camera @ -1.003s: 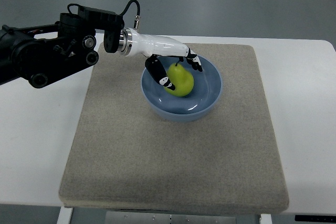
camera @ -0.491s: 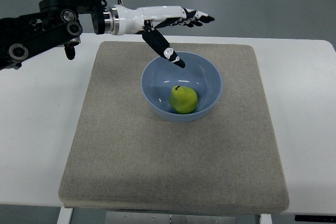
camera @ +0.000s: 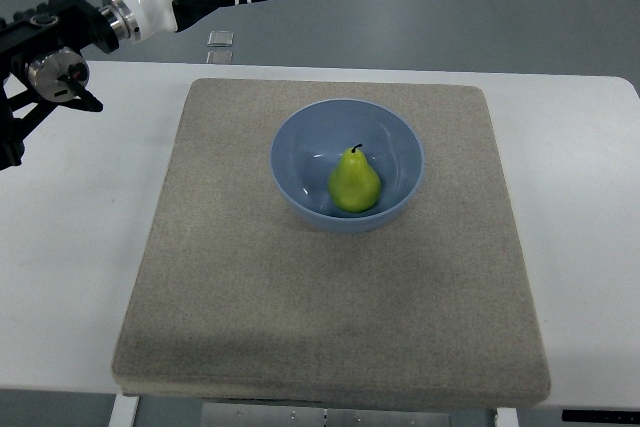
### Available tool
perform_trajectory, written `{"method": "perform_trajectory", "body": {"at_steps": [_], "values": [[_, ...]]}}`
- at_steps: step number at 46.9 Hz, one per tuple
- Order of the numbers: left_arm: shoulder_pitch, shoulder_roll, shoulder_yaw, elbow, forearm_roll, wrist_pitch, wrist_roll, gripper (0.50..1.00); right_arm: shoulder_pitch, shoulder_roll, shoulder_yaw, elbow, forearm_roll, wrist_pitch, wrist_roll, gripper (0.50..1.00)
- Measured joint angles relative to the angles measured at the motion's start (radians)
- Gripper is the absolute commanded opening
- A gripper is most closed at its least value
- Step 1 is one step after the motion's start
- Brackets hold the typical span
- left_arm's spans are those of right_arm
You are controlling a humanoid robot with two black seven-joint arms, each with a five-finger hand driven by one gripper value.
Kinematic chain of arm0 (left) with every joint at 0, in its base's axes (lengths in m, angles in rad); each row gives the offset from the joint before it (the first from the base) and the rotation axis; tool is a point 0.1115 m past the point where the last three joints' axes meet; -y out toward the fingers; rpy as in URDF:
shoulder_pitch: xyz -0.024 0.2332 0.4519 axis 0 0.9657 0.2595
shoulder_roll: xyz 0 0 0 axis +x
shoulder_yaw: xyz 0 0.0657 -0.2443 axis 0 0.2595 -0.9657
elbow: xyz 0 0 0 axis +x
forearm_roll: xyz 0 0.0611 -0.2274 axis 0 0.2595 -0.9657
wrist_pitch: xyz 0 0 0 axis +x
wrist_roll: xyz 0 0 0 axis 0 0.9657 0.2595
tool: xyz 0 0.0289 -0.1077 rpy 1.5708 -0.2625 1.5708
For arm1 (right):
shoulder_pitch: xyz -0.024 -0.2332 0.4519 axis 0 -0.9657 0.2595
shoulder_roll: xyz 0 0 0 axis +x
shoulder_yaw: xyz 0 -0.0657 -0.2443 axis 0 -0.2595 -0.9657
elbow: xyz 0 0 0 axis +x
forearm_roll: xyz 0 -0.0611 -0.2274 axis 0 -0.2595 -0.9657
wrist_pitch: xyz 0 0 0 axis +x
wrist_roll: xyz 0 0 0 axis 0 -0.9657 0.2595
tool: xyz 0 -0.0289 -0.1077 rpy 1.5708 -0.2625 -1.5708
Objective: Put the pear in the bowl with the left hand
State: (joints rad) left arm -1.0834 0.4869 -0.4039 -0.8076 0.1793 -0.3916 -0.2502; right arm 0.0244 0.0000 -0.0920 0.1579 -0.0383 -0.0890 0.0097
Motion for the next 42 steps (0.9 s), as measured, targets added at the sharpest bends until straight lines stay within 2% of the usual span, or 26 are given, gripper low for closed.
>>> {"method": "perform_trajectory", "body": {"at_steps": [11,17,24,30,42], "values": [[0.157,-0.007,-0.186,0.004,-0.062,-0.001,0.019,0.994,0.0,0.0,0.0,0.0,0.0,0.0,0.0,0.924],[0.182,-0.03,-0.187,0.01,-0.155,-0.001,0.05,0.994,0.0,0.0,0.0,0.0,0.0,0.0,0.0,0.926],[0.187,-0.072,-0.194,0.06,-0.26,-0.005,0.148,0.994,0.0,0.0,0.0,0.0,0.0,0.0,0.0,0.924],[0.187,-0.083,-0.194,0.092,-0.313,-0.047,0.205,0.994,0.0,0.0,0.0,0.0,0.0,0.0,0.0,0.924],[0.188,-0.088,-0.195,0.124,-0.317,-0.096,0.223,0.994,0.0,0.0,0.003,0.0,0.001,0.0,0.0,0.924]]}}
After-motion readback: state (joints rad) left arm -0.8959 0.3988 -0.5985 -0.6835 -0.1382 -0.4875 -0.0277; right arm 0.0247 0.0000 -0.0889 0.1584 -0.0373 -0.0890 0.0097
